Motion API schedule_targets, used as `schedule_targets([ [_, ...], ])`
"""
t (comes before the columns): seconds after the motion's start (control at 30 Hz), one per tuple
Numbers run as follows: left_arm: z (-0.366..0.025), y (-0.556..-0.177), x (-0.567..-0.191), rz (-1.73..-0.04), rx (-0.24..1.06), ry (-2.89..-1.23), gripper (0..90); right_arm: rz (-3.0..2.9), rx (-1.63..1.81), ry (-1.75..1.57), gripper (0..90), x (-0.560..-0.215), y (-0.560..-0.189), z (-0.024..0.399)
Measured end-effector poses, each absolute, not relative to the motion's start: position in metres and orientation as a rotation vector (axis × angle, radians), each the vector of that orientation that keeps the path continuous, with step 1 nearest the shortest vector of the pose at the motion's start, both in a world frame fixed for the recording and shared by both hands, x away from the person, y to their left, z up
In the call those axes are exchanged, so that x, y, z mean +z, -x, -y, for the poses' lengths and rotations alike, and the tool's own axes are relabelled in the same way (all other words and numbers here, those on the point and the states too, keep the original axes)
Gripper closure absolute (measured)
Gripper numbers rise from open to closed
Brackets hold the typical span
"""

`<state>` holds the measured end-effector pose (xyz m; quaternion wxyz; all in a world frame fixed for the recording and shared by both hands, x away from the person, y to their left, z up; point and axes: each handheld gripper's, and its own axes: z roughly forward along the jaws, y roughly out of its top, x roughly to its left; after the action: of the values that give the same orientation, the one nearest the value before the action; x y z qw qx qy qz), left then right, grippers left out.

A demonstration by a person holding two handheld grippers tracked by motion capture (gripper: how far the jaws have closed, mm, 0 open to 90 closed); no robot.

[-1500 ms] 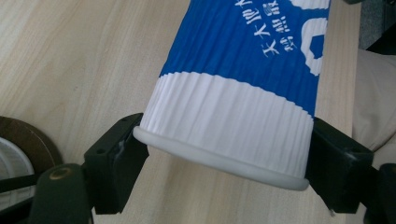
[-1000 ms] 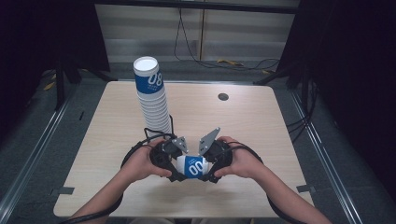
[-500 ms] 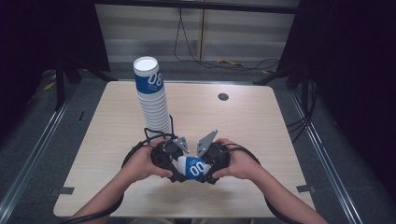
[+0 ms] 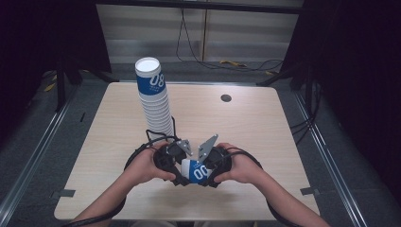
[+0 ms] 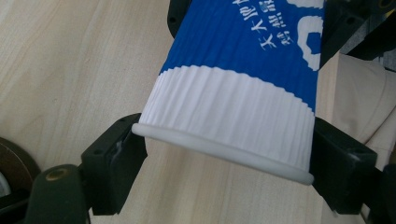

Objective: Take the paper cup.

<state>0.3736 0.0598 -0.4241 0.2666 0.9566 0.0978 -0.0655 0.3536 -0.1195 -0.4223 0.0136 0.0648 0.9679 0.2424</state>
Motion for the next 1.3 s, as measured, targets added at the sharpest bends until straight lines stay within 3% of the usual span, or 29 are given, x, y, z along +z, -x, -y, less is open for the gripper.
schedule_targets([
  [1.3, -0.082, -0.373, -0.431, -0.318, -0.133, -2.422, 16.7, -2.906, 0.949, -0.317, 28.6, -0.428, -0.352, 0.154],
])
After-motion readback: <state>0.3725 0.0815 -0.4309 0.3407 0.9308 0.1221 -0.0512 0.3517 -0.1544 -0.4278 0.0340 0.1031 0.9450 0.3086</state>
